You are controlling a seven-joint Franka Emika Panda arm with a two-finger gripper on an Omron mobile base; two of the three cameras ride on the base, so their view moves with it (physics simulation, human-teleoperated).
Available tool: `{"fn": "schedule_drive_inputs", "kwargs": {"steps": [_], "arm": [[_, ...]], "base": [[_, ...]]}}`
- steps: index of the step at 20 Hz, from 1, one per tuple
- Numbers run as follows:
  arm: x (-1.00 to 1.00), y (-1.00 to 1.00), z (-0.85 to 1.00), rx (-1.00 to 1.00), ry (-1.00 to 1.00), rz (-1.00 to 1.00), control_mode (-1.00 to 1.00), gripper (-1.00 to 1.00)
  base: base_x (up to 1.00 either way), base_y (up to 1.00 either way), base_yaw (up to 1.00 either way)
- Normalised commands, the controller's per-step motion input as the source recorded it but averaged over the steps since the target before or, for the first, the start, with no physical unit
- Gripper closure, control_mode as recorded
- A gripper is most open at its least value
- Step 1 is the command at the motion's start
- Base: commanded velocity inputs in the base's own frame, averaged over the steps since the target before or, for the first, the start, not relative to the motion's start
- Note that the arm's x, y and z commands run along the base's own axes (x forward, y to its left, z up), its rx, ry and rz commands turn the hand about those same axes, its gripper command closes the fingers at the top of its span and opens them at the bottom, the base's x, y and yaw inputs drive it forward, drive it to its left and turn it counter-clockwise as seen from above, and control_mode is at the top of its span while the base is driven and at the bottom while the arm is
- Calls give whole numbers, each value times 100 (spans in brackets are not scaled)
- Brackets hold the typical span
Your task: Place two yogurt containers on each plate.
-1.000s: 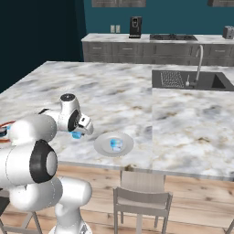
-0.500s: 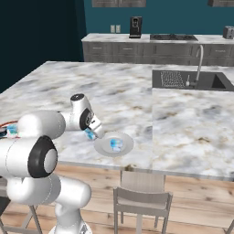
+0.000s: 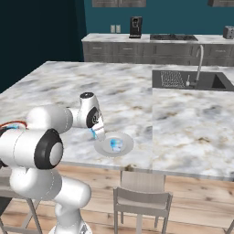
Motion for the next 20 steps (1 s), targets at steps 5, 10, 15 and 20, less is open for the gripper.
{"fn": "schedule_drive_inputs", "kwargs": {"steps": [5, 10, 15, 20], "arm": [[8, 0, -17, 11, 0, -35, -100, 100], [16, -5, -34, 1, -1, -28, -100, 100], [23, -18, -24, 20, 1, -18, -100, 100], [25, -25, -27, 15, 2, -8, -100, 100]], "base": [[0, 0, 0], [0, 0, 0], [0, 0, 0], [0, 0, 0]]}}
